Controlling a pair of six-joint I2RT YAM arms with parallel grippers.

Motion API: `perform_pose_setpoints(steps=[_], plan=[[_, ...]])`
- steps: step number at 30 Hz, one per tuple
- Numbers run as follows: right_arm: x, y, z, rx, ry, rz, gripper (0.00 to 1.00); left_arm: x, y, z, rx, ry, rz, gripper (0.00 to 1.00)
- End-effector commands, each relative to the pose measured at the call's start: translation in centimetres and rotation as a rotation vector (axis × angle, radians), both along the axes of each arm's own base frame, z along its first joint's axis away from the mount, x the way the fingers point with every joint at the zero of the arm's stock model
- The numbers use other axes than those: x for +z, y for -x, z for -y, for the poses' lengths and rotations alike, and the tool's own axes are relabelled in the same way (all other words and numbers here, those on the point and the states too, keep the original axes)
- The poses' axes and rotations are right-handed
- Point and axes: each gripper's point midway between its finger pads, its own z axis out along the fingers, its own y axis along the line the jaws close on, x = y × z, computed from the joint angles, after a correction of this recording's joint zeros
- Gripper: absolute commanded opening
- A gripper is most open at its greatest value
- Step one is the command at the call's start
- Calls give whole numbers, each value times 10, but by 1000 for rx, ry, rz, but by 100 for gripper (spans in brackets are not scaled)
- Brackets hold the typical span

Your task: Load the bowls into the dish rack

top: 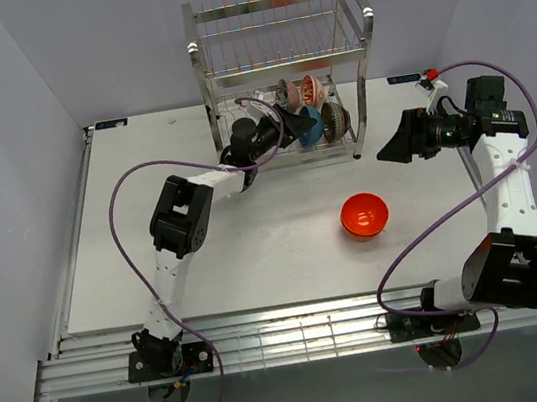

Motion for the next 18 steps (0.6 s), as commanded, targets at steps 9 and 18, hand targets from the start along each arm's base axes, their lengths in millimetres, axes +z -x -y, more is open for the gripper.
perform_pose_setpoints(steps=[9,18], plan=[[15,9,-1,11,7,45,90,58,34,-10,-62,-39,108,76],[8,5,12,-38,94,24,90,43,74,-23,-148,-133,73,77]])
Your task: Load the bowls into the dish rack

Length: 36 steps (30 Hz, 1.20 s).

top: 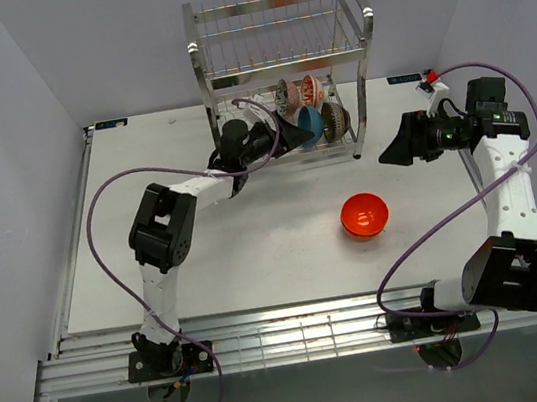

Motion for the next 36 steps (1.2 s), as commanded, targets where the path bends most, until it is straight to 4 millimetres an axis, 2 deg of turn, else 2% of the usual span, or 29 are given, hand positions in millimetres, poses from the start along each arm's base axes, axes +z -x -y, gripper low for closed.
perform_pose_setpoints(steps=[1,3,8,10,12,15,17,18,19,20,22,23,25,29,30,36], plan=[[8,0,12,-28,82,32,90,26,26,-5,-71,-23,52,77],[3,0,16,-39,109,24,90,27,36,-5,-98,-34,64,76],[-18,3,33,-71,221,-22,93,26,75,10,-223,-100,98,74],[-27,6,42,-77,281,-42,100,25,92,11,-269,-131,111,74],[-40,12,50,-82,328,-88,92,27,104,4,-284,-147,119,74],[-52,18,57,-80,382,-117,87,23,120,-8,-300,-181,108,75],[-64,22,59,-78,404,-149,83,34,136,-15,-339,-195,148,75],[-70,24,59,-75,425,-165,82,29,147,-18,-361,-221,132,75],[-78,27,58,-68,430,-187,81,39,153,-22,-379,-246,216,75],[-82,29,57,-67,437,-198,80,40,157,-24,-383,-281,252,75],[-90,27,54,-67,484,-195,79,31,174,-30,-425,-360,301,75],[-98,31,52,-65,503,-206,79,38,181,-37,-431,-398,385,75],[-106,27,48,-65,562,-197,79,33,189,-50,-428,-452,411,75],[-125,29,36,-43,608,-221,78,39,207,-79,-422,-533,545,75],[-130,29,27,-16,637,-218,78,39,209,-83,-413,-547,559,75],[-152,22,14,-7,651,-259,74,41,225,-102,-386,-563,612,75]])
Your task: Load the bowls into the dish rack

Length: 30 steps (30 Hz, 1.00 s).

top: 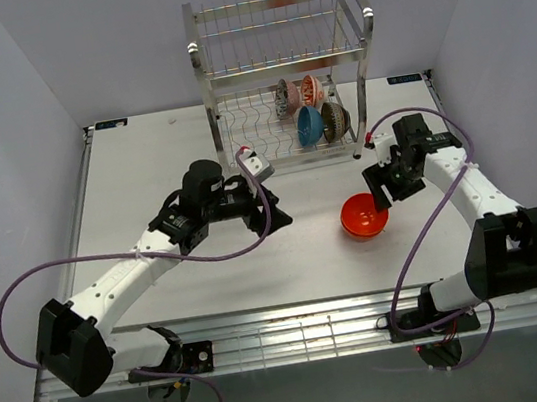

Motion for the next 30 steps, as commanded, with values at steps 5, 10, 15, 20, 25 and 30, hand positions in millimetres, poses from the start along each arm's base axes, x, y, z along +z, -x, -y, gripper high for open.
perform_pose_setpoints(steps=[5,10,15,20,25,30], plan=[[-15,-16,-7,-31,41,18,66,-10,7,-19,19,-43,76,75],[-19,-16,-14,-23,62,13,55,-12,6,-17,24,-39,55,75],[-23,-16,-17,-18,74,4,38,-12,2,-14,26,-38,53,75],[-27,-16,-14,-20,91,-3,26,-11,2,-12,13,-35,63,75],[-24,-17,-14,-22,89,4,8,-10,4,-13,-5,-42,80,75],[8,-24,-20,0,55,95,8,-7,5,-12,-38,-44,118,74]])
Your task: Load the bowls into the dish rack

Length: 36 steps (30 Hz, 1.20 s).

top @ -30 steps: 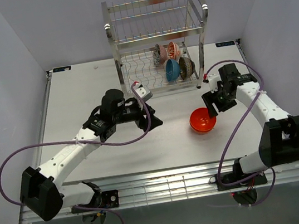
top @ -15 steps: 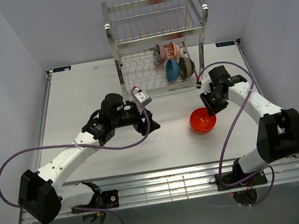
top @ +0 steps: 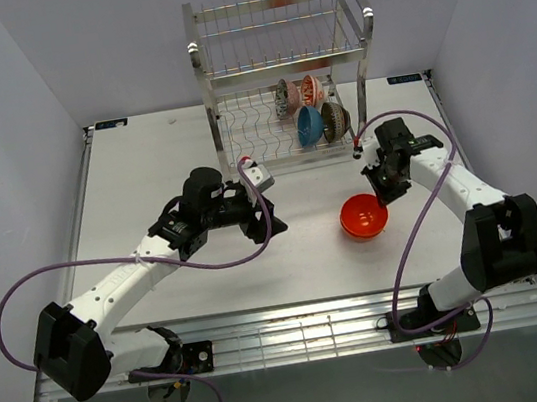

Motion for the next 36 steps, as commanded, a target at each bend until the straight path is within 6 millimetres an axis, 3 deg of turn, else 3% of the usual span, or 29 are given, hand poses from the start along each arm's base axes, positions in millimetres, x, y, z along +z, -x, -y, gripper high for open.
perform_pose_setpoints(steps=[1,6,10,13,17,19,20,22,23,24,30,34,36], plan=[[35,-10,-6,22,-37,109,8,18,3,5,-71,29,65,74],[66,-10,-15,52,-97,190,8,30,9,11,-167,19,186,74],[89,-10,-27,80,-165,226,8,36,12,21,-281,-27,389,74],[93,-6,-39,94,-234,208,8,36,29,38,-406,-64,551,74],[92,-1,-51,107,-299,168,8,22,57,75,-660,-150,813,73],[91,1,-53,105,-314,161,8,22,65,92,-722,-206,853,70],[90,2,-54,108,-317,154,8,6,62,102,-749,-248,840,70],[88,6,-57,109,-333,132,8,-1,64,110,-780,-287,822,69],[86,8,-57,108,-336,116,8,8,61,118,-779,-281,836,68],[84,10,-57,108,-337,106,8,-2,59,123,-795,-300,824,68],[79,18,-61,109,-359,63,8,-21,48,134,-808,-411,863,68],[77,20,-62,117,-360,39,8,-48,41,138,-812,-510,845,64],[76,20,-63,121,-360,35,8,-51,35,139,-790,-535,838,60]])
